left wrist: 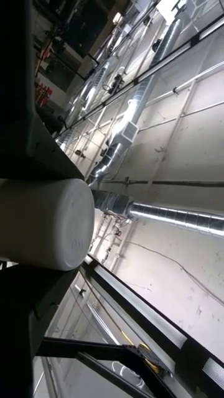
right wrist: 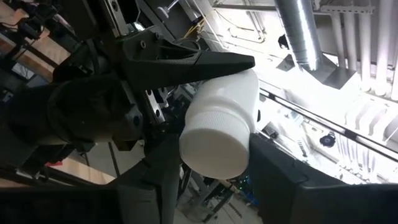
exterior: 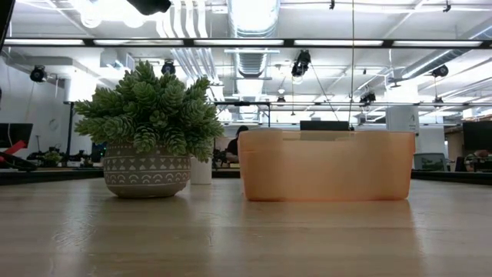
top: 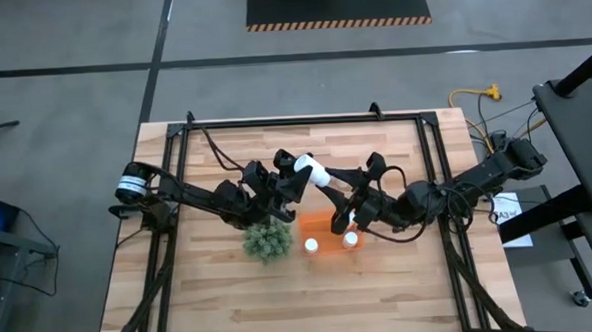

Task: Pick and place pill bottles into a basket
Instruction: Put the white pill bottle into the orange bin

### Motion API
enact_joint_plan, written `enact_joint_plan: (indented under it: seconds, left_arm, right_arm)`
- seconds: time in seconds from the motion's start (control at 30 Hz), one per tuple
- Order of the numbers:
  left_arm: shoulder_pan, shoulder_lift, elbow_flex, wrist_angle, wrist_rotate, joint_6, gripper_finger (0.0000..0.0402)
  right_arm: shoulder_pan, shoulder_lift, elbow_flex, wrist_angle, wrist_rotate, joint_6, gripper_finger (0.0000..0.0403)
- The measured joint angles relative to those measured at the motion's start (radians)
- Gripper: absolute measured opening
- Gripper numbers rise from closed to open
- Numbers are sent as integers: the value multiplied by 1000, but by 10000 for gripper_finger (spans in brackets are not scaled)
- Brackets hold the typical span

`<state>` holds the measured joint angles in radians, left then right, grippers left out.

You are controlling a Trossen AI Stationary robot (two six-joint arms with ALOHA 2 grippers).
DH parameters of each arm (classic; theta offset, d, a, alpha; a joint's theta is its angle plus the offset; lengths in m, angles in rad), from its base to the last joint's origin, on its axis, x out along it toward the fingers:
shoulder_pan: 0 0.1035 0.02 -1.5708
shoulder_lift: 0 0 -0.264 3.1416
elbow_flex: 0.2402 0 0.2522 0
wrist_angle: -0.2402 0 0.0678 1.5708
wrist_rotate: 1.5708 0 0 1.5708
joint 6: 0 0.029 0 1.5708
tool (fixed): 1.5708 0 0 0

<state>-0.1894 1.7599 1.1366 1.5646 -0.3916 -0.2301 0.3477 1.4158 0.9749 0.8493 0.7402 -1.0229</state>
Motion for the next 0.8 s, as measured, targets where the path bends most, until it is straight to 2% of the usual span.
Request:
enact_joint_plan:
  seconds: [0.17, 0.4, 0.7, 0.8]
  left_arm:
    - [0, 0, 0, 0, 3, 3, 154]
    - [-4, 8, -10, -39, 11, 0, 203]
    - [0, -5, -24, -38, -3, 7, 211]
    - [2, -26, -41, -43, -8, 8, 212]
  right_arm:
    - [0, 0, 0, 0, 0, 5, 141]
    - [19, 1, 0, -6, 8, -4, 141]
    - [20, -1, 0, -8, 25, -3, 139]
    - [21, -8, 0, -8, 70, -25, 138]
